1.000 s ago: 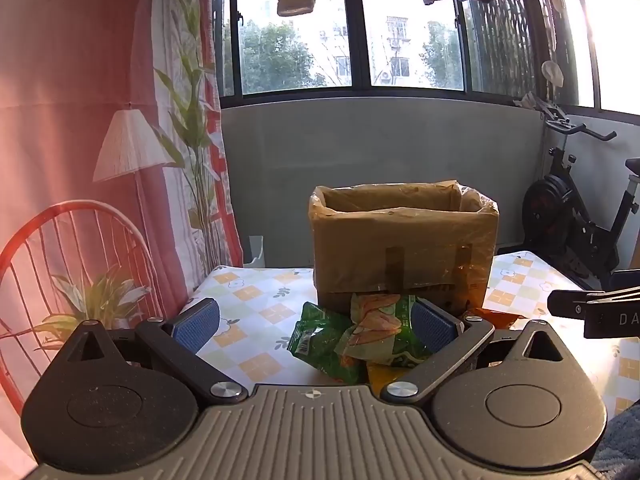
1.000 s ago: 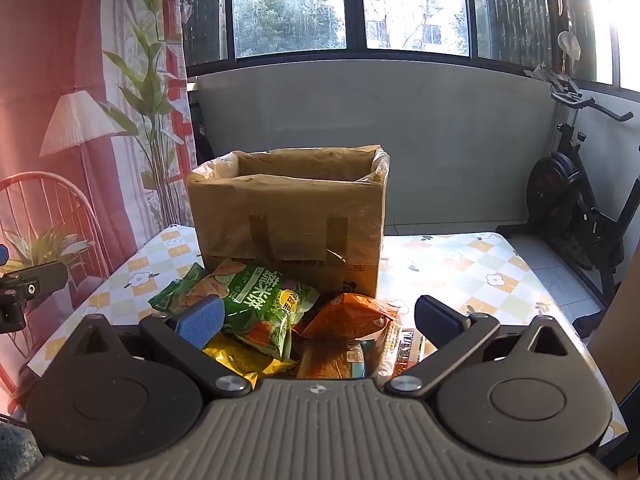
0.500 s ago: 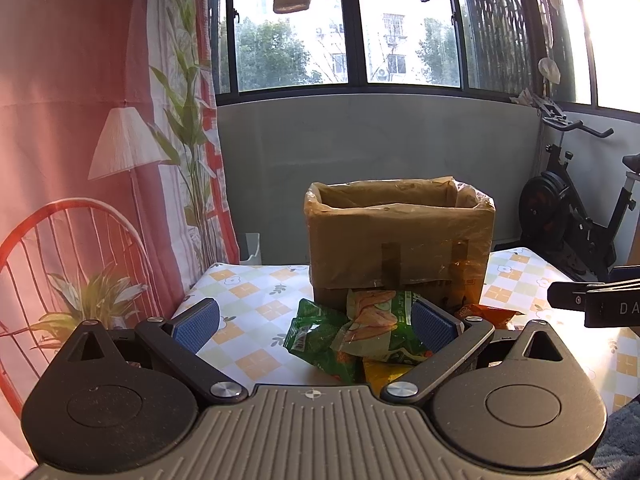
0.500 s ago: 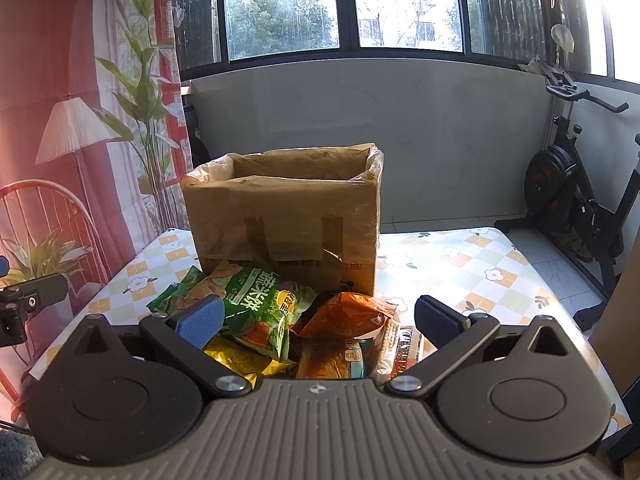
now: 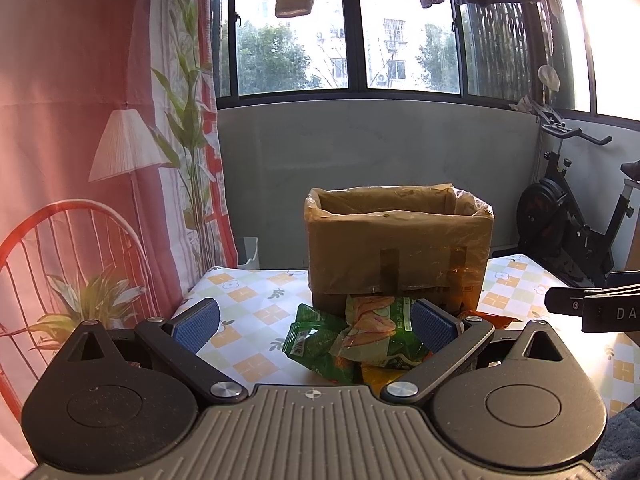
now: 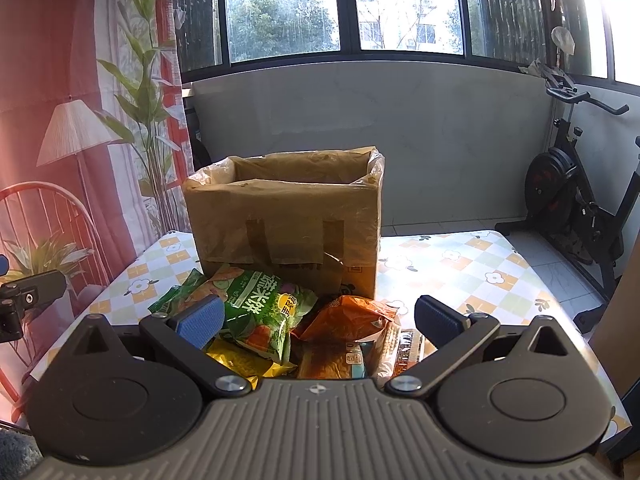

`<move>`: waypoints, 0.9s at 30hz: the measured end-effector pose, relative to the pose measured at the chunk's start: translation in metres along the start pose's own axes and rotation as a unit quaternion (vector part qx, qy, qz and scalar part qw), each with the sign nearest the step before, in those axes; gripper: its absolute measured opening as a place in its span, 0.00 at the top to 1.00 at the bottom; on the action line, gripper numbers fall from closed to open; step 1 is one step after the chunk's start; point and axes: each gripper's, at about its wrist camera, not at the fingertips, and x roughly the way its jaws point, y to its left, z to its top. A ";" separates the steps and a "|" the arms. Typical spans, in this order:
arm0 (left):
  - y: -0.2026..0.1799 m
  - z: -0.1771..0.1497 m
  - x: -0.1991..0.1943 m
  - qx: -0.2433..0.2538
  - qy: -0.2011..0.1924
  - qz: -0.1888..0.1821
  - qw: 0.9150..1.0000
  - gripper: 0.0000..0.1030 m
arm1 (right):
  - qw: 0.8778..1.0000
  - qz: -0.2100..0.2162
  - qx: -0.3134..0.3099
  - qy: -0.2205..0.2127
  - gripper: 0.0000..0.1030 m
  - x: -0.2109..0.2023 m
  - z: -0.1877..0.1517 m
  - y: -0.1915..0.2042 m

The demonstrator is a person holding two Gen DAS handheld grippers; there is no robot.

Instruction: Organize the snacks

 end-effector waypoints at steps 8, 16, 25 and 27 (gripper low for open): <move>0.000 0.000 0.000 0.000 0.000 -0.001 1.000 0.00 | 1.000 -0.001 0.003 -0.001 0.00 0.000 0.001 0.000; 0.000 0.002 0.000 -0.001 -0.002 -0.002 1.000 0.00 | 1.000 -0.001 0.004 -0.001 0.00 0.000 0.002 0.000; 0.002 0.001 0.000 -0.004 -0.005 -0.003 1.000 0.00 | 1.000 0.000 0.006 -0.001 0.00 0.000 0.002 -0.001; 0.001 0.000 -0.001 -0.001 -0.007 -0.001 1.000 0.00 | 1.000 0.000 0.006 -0.002 0.00 0.000 0.002 -0.001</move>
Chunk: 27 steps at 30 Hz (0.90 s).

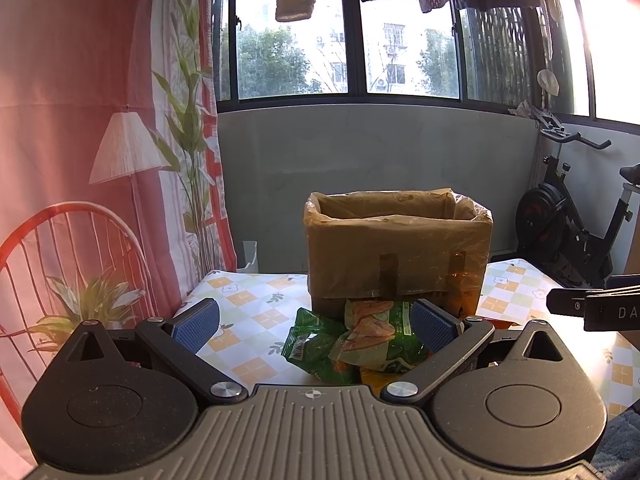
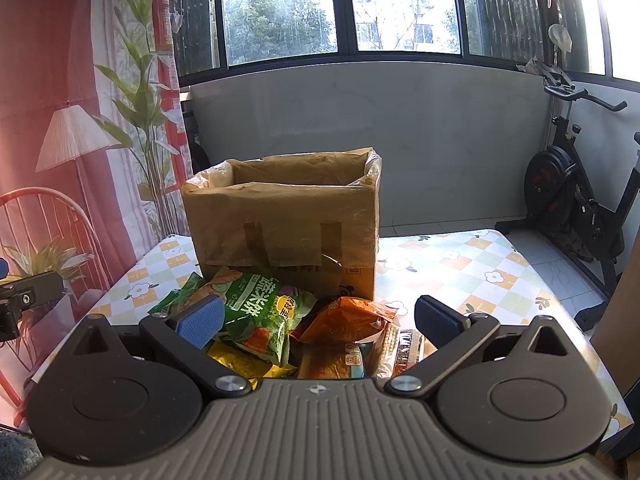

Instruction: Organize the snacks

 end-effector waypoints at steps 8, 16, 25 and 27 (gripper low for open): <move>0.002 0.000 -0.001 -0.006 -0.003 0.000 1.000 0.00 | 1.000 0.000 0.001 0.000 0.00 0.000 0.000 0.000; 0.005 -0.001 0.002 -0.016 0.004 -0.009 1.000 0.00 | 1.000 0.001 0.003 0.001 0.00 0.000 -0.002 -0.001; 0.014 0.004 0.005 -0.022 -0.015 -0.004 1.000 0.00 | 1.000 0.011 0.005 -0.005 0.00 0.000 0.001 -0.002; 0.018 0.009 0.009 -0.022 -0.031 0.011 0.999 0.00 | 0.999 0.027 0.010 -0.024 0.00 -0.001 0.009 -0.008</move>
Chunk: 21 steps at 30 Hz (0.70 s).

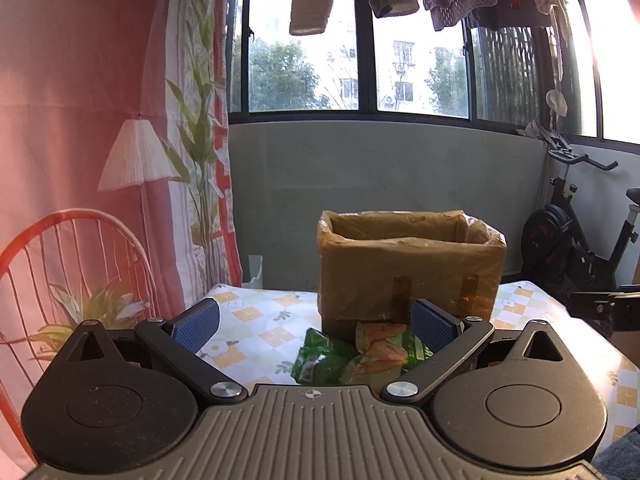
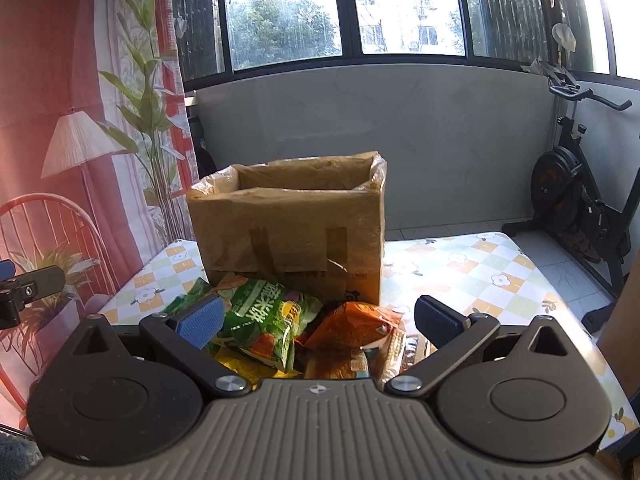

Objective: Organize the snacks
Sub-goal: 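Reach into the snack pile and grasp the yellow chip bag with the left tool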

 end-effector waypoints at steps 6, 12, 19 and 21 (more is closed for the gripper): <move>0.005 0.008 0.025 -0.012 -0.022 0.001 1.000 0.00 | 0.992 0.022 0.067 -0.100 0.00 0.014 0.020 -0.028; 0.000 -0.007 0.060 -0.024 0.000 -0.021 0.999 0.01 | 0.996 0.000 0.012 -0.093 0.00 0.056 0.022 -0.026; -0.016 -0.048 0.099 -0.009 0.065 -0.057 0.996 0.12 | 0.997 -0.001 -0.016 -0.075 0.01 0.092 -0.007 -0.023; -0.020 -0.059 0.107 -0.008 0.075 -0.062 0.995 0.13 | 0.998 -0.009 -0.022 -0.061 0.01 0.099 -0.016 -0.020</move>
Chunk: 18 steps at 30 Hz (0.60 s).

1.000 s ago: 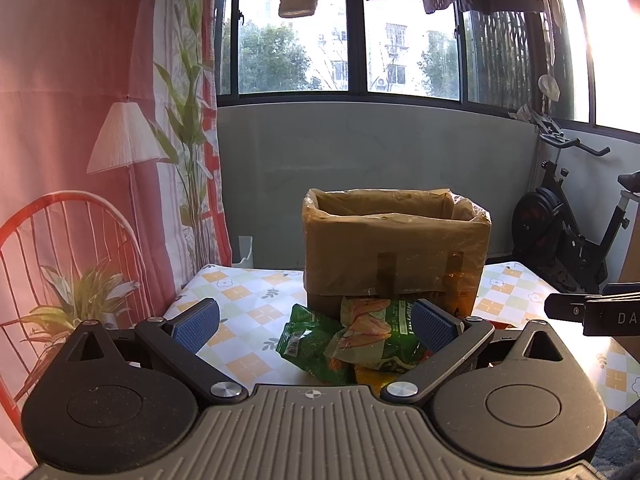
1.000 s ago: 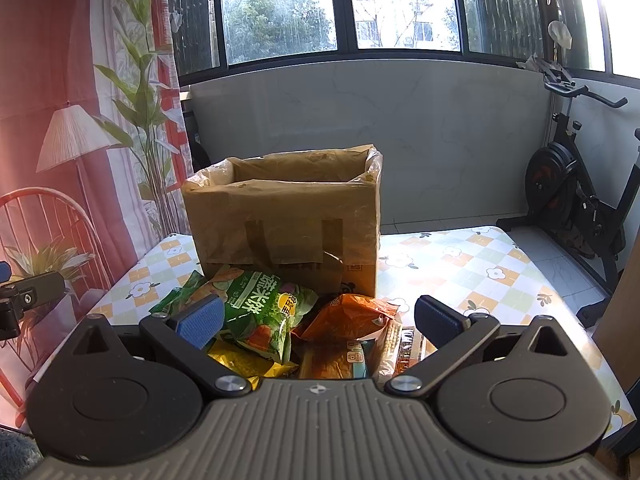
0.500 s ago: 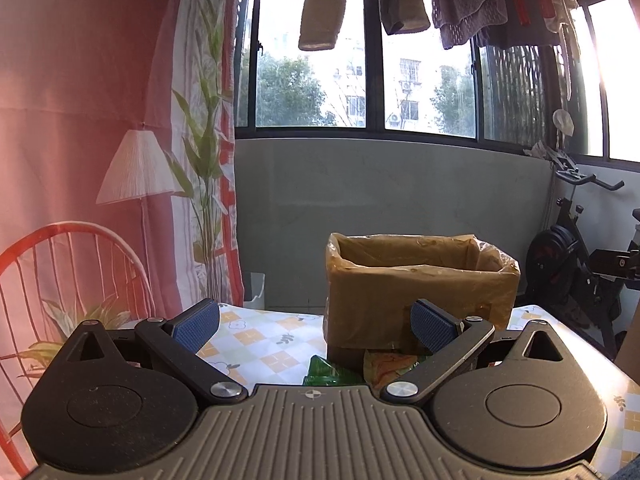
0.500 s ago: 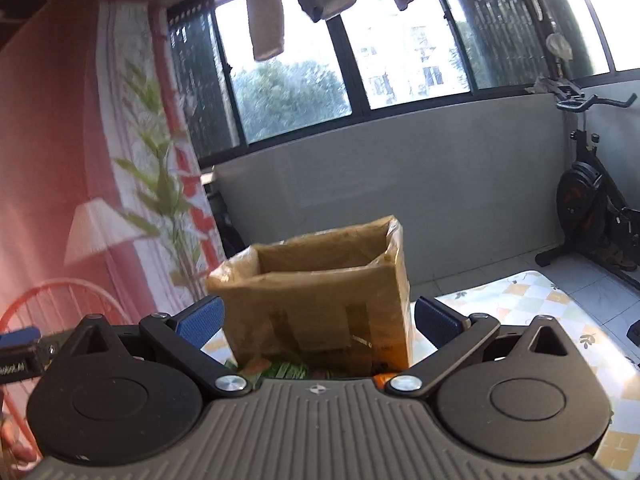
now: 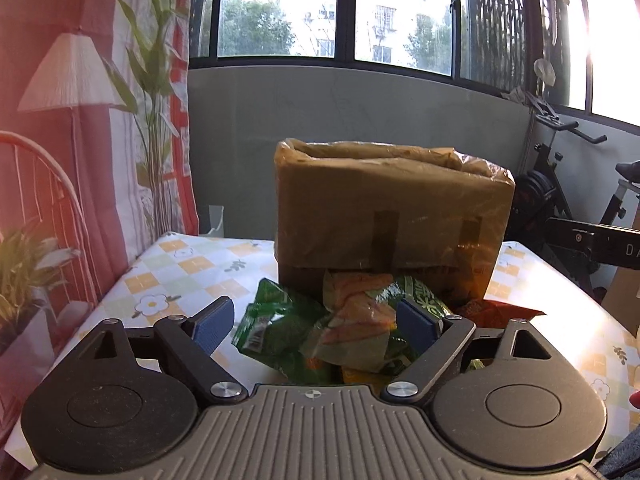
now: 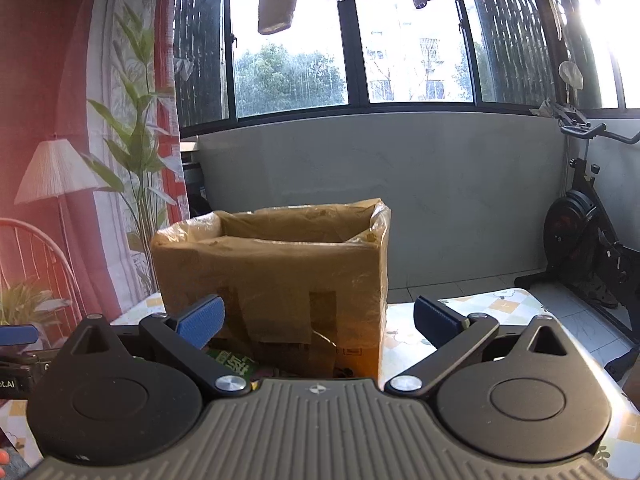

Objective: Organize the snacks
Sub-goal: 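Reach into the snack pile and grasp the yellow chip bag with the left tool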

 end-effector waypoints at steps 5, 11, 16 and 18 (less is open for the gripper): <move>-0.017 -0.023 0.012 0.027 0.024 -0.018 0.999 0.16 | 1.000 -0.011 0.010 0.017 0.03 -0.001 -0.033 -0.006; -0.026 -0.045 0.028 0.012 0.063 -0.056 0.996 0.20 | 0.999 -0.021 0.004 0.041 0.11 -0.006 -0.064 -0.017; -0.034 -0.052 0.034 0.024 0.065 -0.064 0.996 0.20 | 0.999 -0.015 0.001 0.038 0.13 -0.007 -0.070 -0.018; -0.036 -0.052 0.040 0.020 0.072 -0.066 0.995 0.20 | 0.999 -0.013 0.003 0.042 0.13 -0.006 -0.073 -0.019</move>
